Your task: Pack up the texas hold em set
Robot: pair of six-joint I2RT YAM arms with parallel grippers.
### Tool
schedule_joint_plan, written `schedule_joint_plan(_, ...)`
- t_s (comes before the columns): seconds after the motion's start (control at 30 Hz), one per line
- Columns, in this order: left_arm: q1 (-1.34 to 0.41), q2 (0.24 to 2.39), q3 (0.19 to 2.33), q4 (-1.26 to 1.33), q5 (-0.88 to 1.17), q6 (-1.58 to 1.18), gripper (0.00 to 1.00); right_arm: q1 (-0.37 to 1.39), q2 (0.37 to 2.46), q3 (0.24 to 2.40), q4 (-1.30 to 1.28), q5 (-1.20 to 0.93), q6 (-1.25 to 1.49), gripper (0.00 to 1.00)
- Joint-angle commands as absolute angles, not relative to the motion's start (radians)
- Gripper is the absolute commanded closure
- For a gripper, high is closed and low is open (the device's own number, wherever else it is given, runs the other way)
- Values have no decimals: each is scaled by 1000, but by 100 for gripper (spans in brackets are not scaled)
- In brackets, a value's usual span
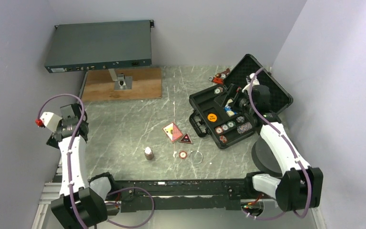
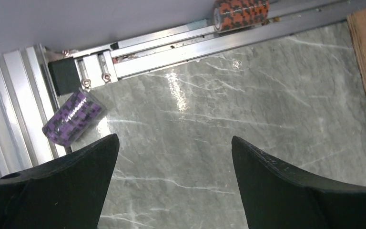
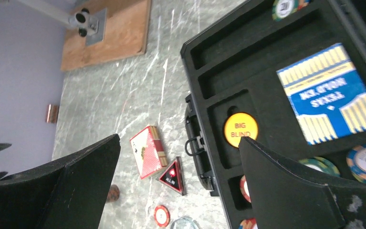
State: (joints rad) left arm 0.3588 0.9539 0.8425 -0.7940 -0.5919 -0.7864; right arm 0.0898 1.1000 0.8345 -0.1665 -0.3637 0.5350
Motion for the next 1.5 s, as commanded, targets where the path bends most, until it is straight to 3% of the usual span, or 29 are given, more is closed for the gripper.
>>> schedule_joint_plan(0.0,379,972,891,-855,-624,-950,5,153,1174,924,-109,-405,526,0)
schedule_joint_plan(0.27,379,1077,927,-808,-617,-1118,2,267,1223,916,-70,-390,503,0)
schedule_joint_plan(0.7,379,1299,981,-558,-628,-936,0,270,1250,872,-16,-411,475,0)
schedule_joint_plan(0.9,379,1363,1066,-690,-692,-1055,0,270,1250,870,-14,-413,446,0)
schedule_joint_plan(0.97,380,1376,1074,-709,-711,-1060,15,269,1248,868,-14,-413,432,0)
schedule_joint_plan(1.0,380,1378,1067,-665,-700,-1029,13,269,1248,866,-14,-410,425,0)
schedule_joint_plan(1.07,382,1378,1043,-584,-671,-953,1,270,1250,868,-19,-409,420,0)
schedule_joint_plan(1.47,422,1503,1101,-565,-667,-879,0,269,1222,843,-5,-443,435,0)
